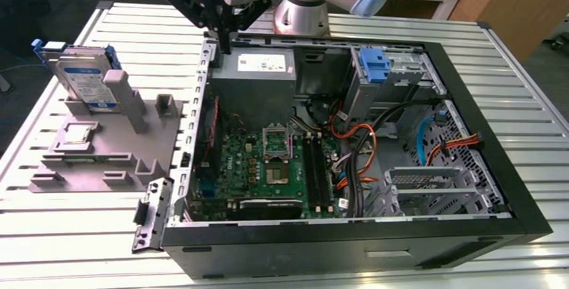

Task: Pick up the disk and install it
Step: 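Reach for the disk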

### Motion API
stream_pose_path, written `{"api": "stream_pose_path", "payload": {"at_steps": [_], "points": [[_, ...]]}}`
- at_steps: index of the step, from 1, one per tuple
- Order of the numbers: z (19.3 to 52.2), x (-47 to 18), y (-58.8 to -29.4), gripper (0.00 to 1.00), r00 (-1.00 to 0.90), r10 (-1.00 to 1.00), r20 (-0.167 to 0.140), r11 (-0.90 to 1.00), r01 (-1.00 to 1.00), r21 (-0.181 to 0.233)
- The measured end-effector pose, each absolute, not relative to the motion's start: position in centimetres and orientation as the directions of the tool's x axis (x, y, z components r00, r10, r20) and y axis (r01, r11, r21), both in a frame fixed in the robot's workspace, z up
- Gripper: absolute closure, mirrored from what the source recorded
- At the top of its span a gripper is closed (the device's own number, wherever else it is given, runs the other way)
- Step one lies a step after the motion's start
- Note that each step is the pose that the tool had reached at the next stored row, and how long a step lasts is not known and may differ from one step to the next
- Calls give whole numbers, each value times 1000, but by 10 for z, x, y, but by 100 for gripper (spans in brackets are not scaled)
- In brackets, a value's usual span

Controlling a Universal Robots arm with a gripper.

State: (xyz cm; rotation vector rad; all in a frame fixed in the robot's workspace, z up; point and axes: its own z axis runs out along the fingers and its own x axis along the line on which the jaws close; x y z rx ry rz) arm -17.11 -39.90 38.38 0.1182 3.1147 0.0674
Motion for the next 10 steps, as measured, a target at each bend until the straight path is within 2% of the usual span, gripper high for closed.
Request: {"api": "stream_pose_path", "payload": {"at_steps": [10], "points": [[383,-173,-399,90,-997,76,-22,996,75,44]]}}
